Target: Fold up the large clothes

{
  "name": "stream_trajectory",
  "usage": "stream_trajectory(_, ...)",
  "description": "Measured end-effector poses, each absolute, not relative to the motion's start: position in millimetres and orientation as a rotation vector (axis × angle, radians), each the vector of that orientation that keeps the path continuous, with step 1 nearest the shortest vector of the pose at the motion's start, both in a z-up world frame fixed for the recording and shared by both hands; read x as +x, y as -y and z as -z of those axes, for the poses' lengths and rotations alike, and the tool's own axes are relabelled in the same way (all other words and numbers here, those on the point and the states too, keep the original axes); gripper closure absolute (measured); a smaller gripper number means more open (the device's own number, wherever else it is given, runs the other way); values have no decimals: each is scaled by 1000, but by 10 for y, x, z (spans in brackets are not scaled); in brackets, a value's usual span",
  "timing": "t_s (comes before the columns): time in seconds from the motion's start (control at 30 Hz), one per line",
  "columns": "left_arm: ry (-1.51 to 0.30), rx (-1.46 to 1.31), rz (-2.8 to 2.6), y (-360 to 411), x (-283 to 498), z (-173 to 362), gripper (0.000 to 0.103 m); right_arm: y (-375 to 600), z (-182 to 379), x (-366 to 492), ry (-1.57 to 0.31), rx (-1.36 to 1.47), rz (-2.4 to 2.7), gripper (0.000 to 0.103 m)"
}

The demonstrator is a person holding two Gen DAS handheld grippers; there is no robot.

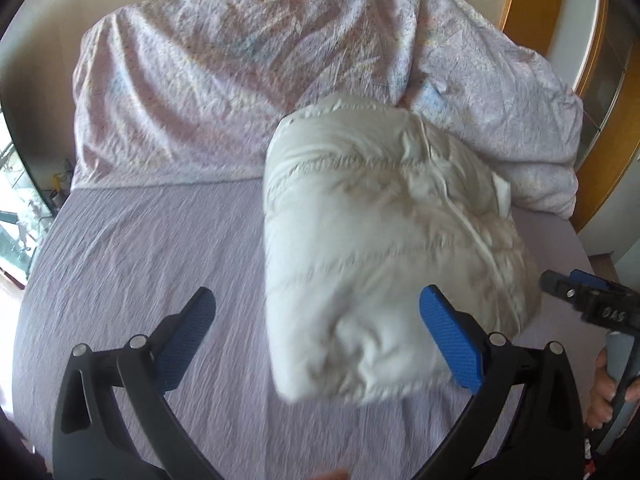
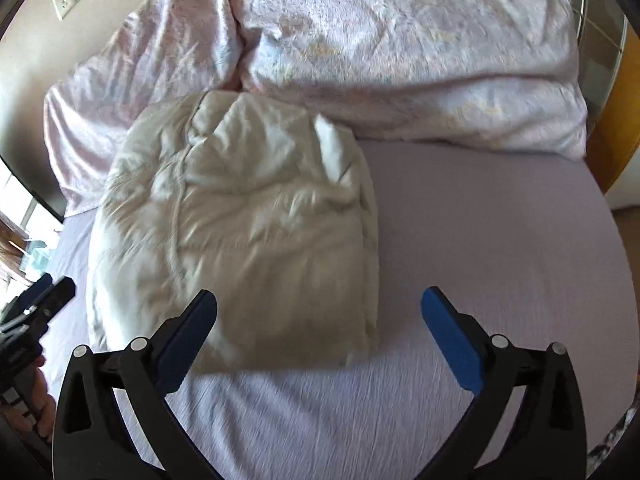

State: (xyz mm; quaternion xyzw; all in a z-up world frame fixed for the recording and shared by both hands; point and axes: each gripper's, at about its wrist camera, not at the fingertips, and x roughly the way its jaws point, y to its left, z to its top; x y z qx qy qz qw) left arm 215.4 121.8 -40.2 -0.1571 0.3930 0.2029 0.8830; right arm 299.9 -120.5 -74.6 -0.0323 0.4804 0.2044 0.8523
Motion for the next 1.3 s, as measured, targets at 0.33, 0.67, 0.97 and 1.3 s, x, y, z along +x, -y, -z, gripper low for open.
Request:
stream_trajectory(0.33, -817, -403, -422, -872, 1333, 442, 2, 1334, 795, 2088, -1069, -71, -514, 1)
stream_trajectory(0.67, -810, -351, -381, -415, 938, 392, 2, 1422, 786, 1470, -1031, -113, -536, 1)
stream_trajectory(0.97, -794, -361, -362, -346, 877, 407, 2, 1423, 774, 1405, -1003, -70, -562, 1)
stream_trajectory(1.3, -765, -366, -337, -352, 882, 376, 2, 1479, 759, 1405, -983, -16, -564, 1)
